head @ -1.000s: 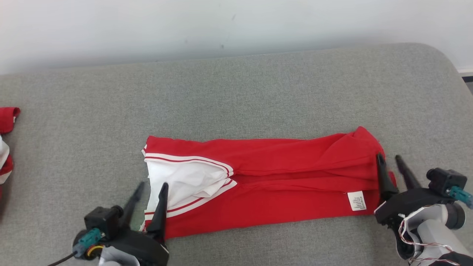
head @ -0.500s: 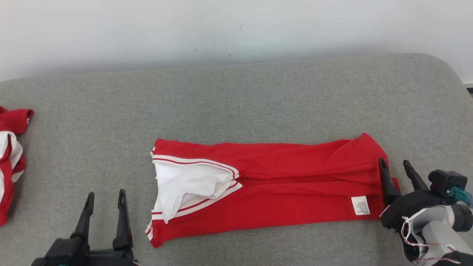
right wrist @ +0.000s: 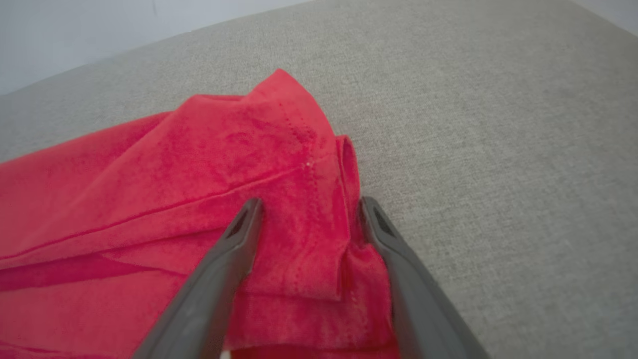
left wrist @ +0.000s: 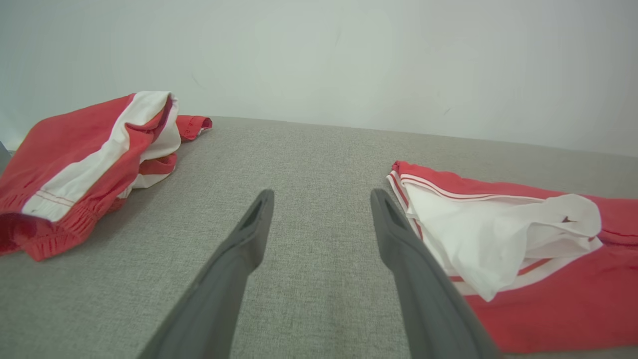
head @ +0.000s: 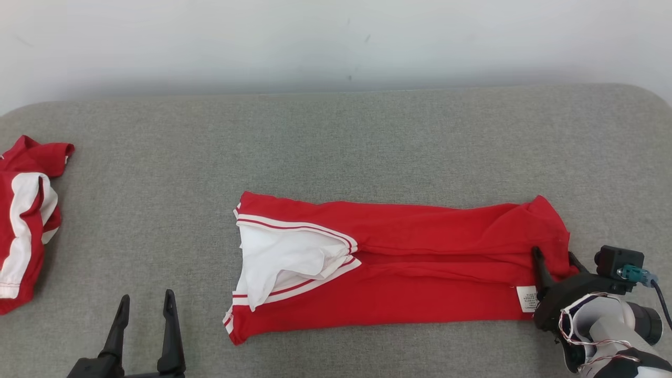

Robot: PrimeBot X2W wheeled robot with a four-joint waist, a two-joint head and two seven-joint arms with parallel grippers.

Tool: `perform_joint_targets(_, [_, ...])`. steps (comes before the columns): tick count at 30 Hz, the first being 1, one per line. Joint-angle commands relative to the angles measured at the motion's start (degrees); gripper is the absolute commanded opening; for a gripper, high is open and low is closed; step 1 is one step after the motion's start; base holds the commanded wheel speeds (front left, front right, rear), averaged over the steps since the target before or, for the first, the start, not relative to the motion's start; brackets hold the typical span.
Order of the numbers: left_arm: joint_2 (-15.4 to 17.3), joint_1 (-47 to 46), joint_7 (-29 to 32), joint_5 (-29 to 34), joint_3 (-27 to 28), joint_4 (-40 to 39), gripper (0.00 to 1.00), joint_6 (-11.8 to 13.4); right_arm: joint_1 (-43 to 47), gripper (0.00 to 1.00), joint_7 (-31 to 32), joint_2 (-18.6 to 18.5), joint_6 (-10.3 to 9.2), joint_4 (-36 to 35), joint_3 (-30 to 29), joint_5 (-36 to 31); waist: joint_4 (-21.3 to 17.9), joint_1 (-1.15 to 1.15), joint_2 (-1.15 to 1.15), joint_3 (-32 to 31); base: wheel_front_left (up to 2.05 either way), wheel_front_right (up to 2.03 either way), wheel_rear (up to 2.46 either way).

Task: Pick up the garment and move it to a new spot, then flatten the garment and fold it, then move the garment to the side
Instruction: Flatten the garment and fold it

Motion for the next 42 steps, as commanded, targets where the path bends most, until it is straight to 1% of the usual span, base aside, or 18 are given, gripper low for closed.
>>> perform_joint_targets(1, [-0.22,0.16,-0.14,-0.4,-0.04,0.15,1.0,-0.24,-0.46,1.0,0.41,0.28,-0.14,0.86,0.5,0.92,0.27,0.0,0.0,0.09,0.0,0.0,0.0])
perform_joint_targets(3, [-0.2,-0.06,-0.14,-0.86,-0.28,0.26,1.0,-0.06,-0.66,1.0,0.96,0.45,-0.14,2.22,1.02,1.72,0.5,0.0,0.0,0.17,0.0,0.0,0.0])
perform_joint_targets(4, [-0.2,-0.17,-0.14,-1.01,-0.41,0.32,1.0,0.05,-0.61,0.69,1.33,0.34,-0.14,2.89,1.29,2.07,0.63,0.0,0.0,0.2,0.0,0.0,0.0])
perform_joint_targets(5, [-0.21,-0.39,-0.14,-1.23,-0.6,0.38,1.0,0.31,-0.67,0.25,1.18,0.03,-0.14,4.03,1.49,2.94,0.83,0.0,0.0,0.26,0.0,0.0,0.0])
perform_joint_targets(6, [-0.2,-0.51,-0.14,-1.32,-0.56,0.5,1.0,0.32,-0.73,0.09,1.33,-0.14,-0.14,4.71,1.67,3.21,0.92,0.0,0.0,0.31,0.0,0.0,0.0])
perform_joint_targets(7, [-0.2,-0.59,-0.14,-1.4,-0.51,0.53,1.0,0.36,-0.76,0.0,1.3,-0.14,-0.14,5.11,1.91,3.48,0.95,0.0,0.0,0.33,0.0,0.0,0.0])
perform_joint_targets(12, [-0.21,-0.17,-0.14,-1.58,-0.1,0.74,1.0,0.48,-1.0,0.0,0.36,-1.34,-0.16,6.09,2.65,4.46,0.57,0.0,0.0,0.33,0.0,0.0,0.0])
perform_joint_targets(16, [-0.21,0.41,-0.14,-1.81,0.01,0.71,1.0,0.69,-0.45,0.0,-0.73,-4.17,-0.2,5.46,3.01,4.9,-0.09,0.0,0.0,-0.13,0.0,0.0,0.0])
perform_joint_targets(23, [-0.2,1.05,-0.14,-2.52,-0.24,0.36,1.0,1.14,0.2,0.0,-1.61,-9.86,-0.16,2.89,2.98,5.86,-1.65,0.0,0.0,-1.01,0.0,0.0,0.0])
perform_joint_targets(25, [-0.2,1.23,-0.14,-2.65,-0.16,0.26,1.0,1.29,0.0,0.0,-1.65,-10.76,-0.16,1.45,3.26,5.92,-2.27,0.0,0.0,-1.09,0.0,0.0,0.0])
perform_joint_targets(28, [-0.2,1.59,-0.14,-2.85,-0.1,0.43,1.0,1.42,-0.48,0.0,-1.67,-11.04,-0.15,-1.71,3.93,5.84,-3.12,0.0,0.0,-1.23,0.0,0.0,0.0])
perform_joint_targets(31, [-0.19,1.65,-0.14,-3.03,-0.05,0.76,1.0,1.42,-0.65,0.0,-1.68,-9.89,-0.15,-6.08,4.4,6.5,-3.74,0.0,0.0,-1.51,0.0,0.0,0.0])
perform_joint_targets(32, [-0.19,1.65,-0.14,-3.03,-0.05,0.76,1.0,1.42,-0.65,0.0,-1.68,-9.89,-0.15,-6.08,4.4,6.5,-3.74,0.0,0.0,-1.51,0.0,0.0,0.0])
perform_joint_targets(37, [-0.2,1.57,-0.14,-3.11,-0.23,1.42,1.0,1.29,0.16,0.0,-1.7,-6.98,-0.14,-13.79,6.93,7.49,-3.93,0.0,0.0,-2.13,0.0,0.0,0.0])
perform_joint_targets(42, [-0.21,1.73,-0.14,-3.05,-0.65,2.11,1.0,0.9,1.1,0.0,-1.45,-1.73,-0.14,-20.48,10.54,9.13,-3.17,0.0,0.0,-2.98,0.0,0.0,0.0])
